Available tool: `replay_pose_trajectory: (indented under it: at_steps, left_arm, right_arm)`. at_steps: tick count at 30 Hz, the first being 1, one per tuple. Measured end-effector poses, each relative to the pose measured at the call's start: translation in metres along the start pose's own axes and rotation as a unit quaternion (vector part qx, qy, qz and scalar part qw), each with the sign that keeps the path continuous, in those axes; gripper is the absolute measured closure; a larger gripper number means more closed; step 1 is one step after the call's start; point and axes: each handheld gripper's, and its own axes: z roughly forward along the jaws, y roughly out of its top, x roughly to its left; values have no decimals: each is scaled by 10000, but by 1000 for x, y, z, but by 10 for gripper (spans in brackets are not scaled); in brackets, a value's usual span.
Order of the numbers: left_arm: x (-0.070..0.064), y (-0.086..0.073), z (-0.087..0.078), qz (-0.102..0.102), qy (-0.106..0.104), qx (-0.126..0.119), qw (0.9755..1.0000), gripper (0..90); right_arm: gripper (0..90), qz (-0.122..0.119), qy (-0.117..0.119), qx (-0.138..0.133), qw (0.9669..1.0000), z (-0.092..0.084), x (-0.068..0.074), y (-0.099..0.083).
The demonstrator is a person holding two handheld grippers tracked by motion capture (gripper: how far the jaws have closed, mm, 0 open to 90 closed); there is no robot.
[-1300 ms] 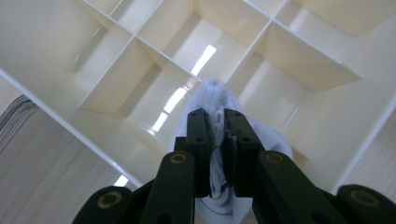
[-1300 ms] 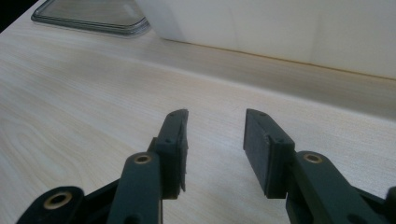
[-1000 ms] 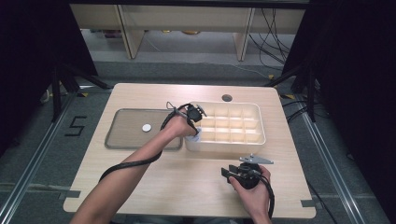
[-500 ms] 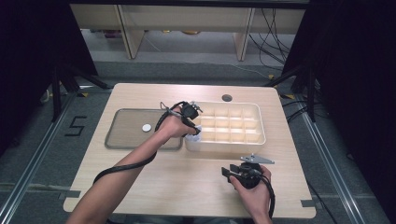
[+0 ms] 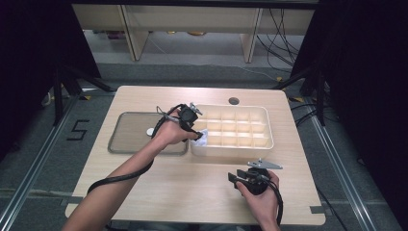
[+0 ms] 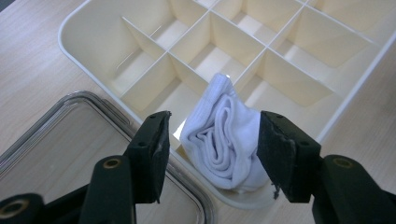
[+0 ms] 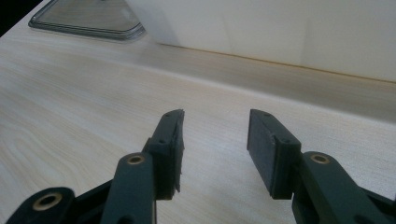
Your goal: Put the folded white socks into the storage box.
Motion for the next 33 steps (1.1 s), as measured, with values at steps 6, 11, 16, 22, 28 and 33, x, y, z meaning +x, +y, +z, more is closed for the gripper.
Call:
replay_pose_trajectory:
  at_steps: [6,11,16,22,28,33]
  left_arm:
    - [-1,-7,-8,-79,31,-109,9999,406]
    - [-2,-13,-19,-55,67,-168,9998,393]
    - [-3,-20,-27,-45,136,-183,9997,378]
    - [-7,-27,-38,-50,126,-338,9993,369]
    - [-9,-35,-46,-92,118,-474,9988,367]
    - [-14,-42,-52,-112,156,-627,9978,366]
  right_arm:
    - [555,-109,-38,6,9999,0,-1,0]
    - [550,-108,-14,-18,9999,1,-2,0]
    - [547,-111,-24,-1,9999,1,-1,0]
    - [543,-110,-21,-4,9999,1,-2,0]
    - [540,-110,-58,7,9999,0,-1,0]
    - [538,-115,-89,7,9999,0,-2,0]
